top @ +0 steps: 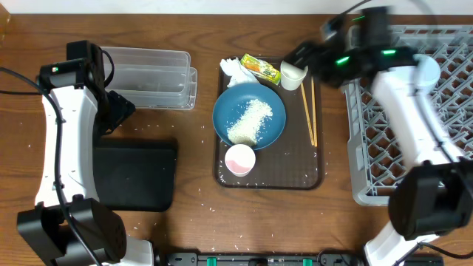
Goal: Sort waste into correct bins and load items into the dishwasher rack
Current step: 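Move the right gripper back over the dark blue plate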
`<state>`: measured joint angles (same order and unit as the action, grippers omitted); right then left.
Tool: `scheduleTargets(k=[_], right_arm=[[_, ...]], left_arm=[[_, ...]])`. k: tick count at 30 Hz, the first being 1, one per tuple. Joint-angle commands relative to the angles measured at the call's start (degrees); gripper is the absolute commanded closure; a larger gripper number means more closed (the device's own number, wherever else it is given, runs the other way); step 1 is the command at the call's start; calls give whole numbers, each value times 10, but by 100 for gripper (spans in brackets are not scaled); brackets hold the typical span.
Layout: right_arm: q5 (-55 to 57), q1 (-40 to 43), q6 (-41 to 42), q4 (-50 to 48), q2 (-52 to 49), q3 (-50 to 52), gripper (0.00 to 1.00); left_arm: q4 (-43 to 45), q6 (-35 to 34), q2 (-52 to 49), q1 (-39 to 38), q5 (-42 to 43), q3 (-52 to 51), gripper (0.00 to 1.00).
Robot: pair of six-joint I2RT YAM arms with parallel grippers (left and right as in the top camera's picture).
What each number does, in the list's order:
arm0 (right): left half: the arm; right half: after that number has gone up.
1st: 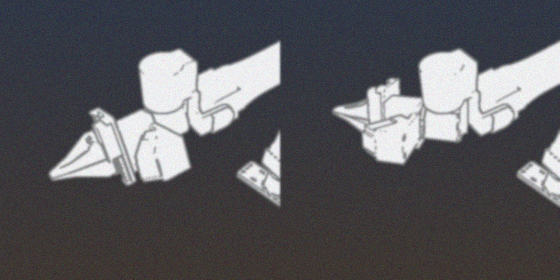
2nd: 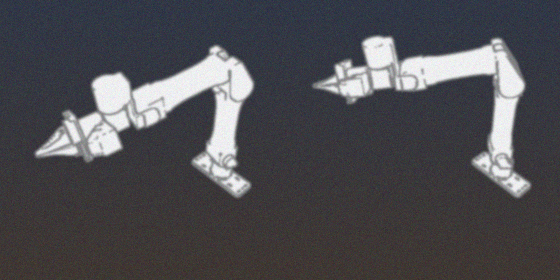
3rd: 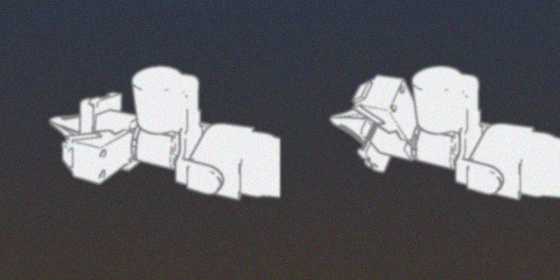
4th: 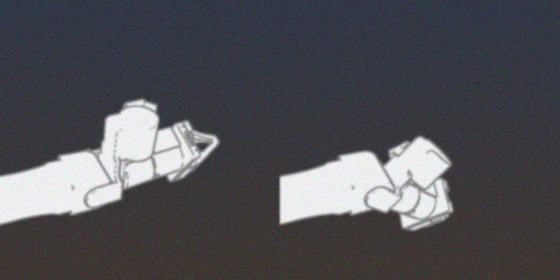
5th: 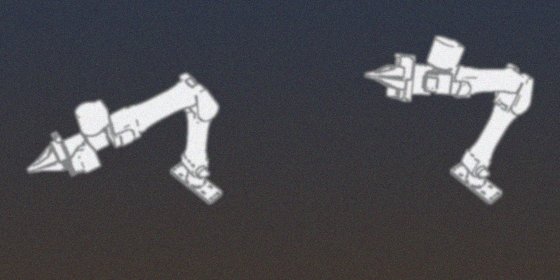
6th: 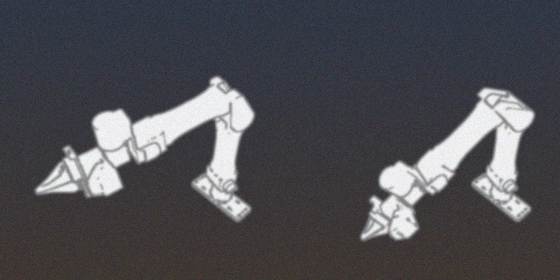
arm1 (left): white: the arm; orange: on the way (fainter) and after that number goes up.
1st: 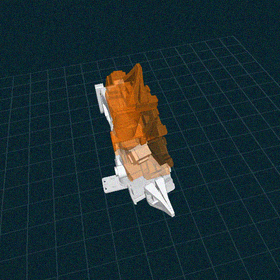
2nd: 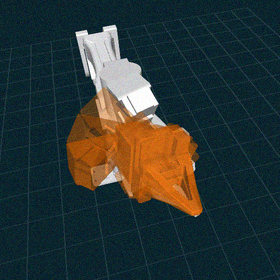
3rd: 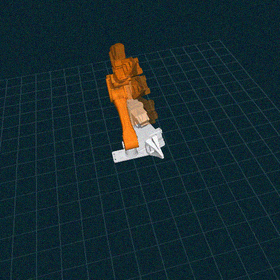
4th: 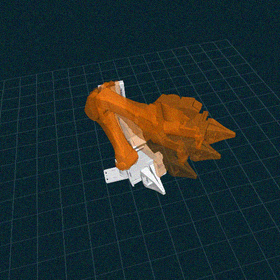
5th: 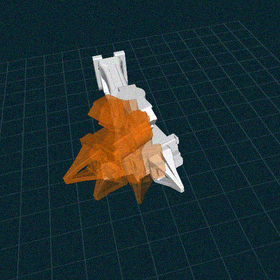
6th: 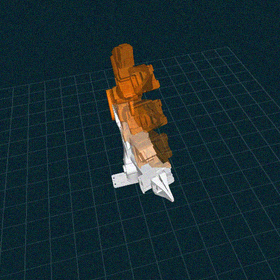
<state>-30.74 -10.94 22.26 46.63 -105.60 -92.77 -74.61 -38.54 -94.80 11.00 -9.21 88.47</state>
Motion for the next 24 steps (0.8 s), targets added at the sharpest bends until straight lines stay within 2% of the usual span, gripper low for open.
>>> scheduleTargets(k=[1, 5, 8, 14, 18, 20, 22, 23, 24], right_arm=[[294, -74, -76, 35, 4, -1, 1], [292, -143, -147, 62, 4, -1, 1], [288, -189, -151, 68, 4, -2, 5], [275, -261, -150, 86, 4, -2, 40], [216, -299, -133, 106, 4, -2, 46], [210, -318, -83, 115, 4, -2, 58], [210, -336, -41, 126, 4, -2, 56], [210, -344, -30, 131, 4, -2, 46], [210, -353, -22, 138, 4, -2, 44]], left_arm=[[-3, 4, 9, 2, -4, -1, 2], [-3, 4, 9, 2, -4, -1, 2], [-3, 4, 9, 2, -4, -1, 2], [-3, 4, 9, 2, -4, -1, 2], [-3, 4, 9, 2, -4, -1, 2], [-3, 4, 9, 2, -4, -1, 2], [-3, 4, 9, 2, -4, -1, 2], [-3, 4, 9, 2, -4, -1, 2], [-3, 4, 9, 2, -4, -1, 2]])
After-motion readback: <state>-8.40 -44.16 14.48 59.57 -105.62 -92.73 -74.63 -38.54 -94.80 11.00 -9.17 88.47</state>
